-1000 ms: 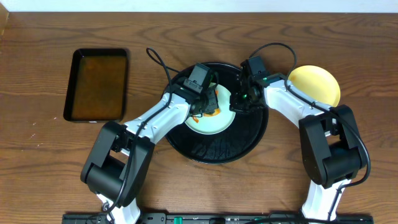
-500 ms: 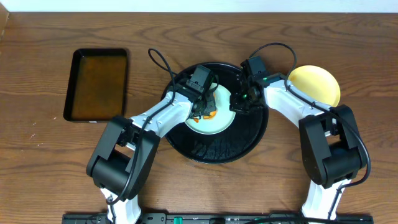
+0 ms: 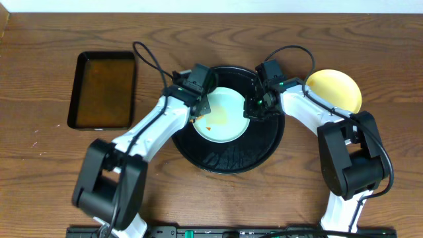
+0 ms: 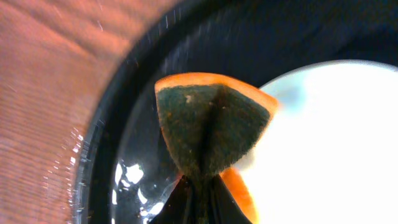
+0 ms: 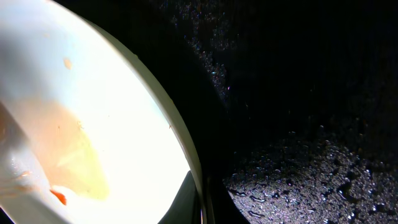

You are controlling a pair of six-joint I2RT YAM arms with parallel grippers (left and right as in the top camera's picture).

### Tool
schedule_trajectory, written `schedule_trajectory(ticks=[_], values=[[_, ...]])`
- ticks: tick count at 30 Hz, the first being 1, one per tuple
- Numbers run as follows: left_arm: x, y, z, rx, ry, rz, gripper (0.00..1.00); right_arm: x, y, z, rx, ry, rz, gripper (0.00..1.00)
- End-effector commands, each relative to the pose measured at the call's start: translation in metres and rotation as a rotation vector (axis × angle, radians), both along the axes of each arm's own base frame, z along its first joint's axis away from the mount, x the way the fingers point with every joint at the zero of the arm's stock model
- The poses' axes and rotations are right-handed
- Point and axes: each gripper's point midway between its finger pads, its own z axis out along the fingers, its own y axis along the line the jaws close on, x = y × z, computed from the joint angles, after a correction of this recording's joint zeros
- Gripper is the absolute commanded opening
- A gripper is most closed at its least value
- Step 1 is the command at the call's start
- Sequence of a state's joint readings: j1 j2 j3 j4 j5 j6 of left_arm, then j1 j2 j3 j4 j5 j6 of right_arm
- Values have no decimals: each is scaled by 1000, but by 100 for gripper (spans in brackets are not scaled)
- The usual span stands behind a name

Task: Clean dirty plates on tray and stack at the side
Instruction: 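Scrub the green plate with the sponge in the left gripper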

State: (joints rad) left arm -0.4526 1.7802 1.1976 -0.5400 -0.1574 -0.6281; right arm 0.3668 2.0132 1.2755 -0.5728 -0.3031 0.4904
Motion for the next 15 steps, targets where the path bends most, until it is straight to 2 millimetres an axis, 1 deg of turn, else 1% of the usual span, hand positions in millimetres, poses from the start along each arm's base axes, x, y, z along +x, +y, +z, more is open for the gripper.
schedule_trajectory(ticks=[1,3,5,8,9,11,13,15], values=[[0,-20,16,-119,-23,-54,8,-1,-18,-23,-84,30,-31,1],[-4,-40,14,-212,3,-100,9,-1,-18,-23,-84,30,-31,1],[-7,-53,10,-263,27,-114,8,-1,-18,-23,-84,30,-31,1],[-8,-63,-3,-279,49,-102,9,-1,-18,-23,-84,30,-31,1],[-6,-67,-9,-280,50,-105,12,-1,-18,-23,-84,30,-31,1],[-2,-73,-20,-282,47,-113,14,-1,-18,-23,-84,30,-31,1],[5,-75,-31,-284,41,-112,14,-1,-18,-23,-84,30,-31,1],[11,-73,-42,-283,42,-100,14,-1,-18,-23,-85,31,-30,1]])
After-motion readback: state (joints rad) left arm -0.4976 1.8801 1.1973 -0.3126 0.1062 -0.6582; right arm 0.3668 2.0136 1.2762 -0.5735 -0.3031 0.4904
